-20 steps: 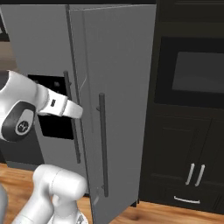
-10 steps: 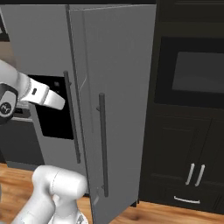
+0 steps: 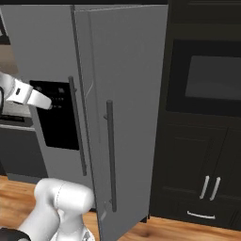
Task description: Take the lemon wedge from the fridge and place it on the plate with fish on the dining counter.
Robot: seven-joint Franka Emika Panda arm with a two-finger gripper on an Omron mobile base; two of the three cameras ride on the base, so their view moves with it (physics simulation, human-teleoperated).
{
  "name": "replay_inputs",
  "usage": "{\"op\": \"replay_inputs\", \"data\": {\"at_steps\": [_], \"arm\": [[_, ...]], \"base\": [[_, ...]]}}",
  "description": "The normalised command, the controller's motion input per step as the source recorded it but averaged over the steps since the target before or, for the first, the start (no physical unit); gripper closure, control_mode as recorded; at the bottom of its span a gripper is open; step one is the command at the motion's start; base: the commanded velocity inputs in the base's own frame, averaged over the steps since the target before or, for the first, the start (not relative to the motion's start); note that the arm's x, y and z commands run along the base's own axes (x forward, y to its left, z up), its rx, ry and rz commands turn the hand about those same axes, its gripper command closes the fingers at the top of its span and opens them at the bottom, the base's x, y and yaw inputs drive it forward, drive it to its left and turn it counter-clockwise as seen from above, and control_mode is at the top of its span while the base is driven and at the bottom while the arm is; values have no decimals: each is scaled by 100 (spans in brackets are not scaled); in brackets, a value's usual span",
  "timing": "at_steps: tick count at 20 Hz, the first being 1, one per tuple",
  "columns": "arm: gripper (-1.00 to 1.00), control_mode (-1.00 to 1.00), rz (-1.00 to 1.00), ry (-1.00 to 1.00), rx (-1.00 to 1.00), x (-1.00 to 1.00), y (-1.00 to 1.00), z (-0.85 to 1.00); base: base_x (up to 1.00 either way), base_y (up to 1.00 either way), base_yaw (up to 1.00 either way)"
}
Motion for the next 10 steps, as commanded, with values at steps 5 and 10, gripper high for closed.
{"op": "replay_inputs", "data": {"at_steps": [5,10], "arm": [[-100,-100,-9,0,-7,51,-8,-20],[-100,-100,-15,0,-2,36,-32,-9]], "base": [[0,0,0],[0,0,0]]}}
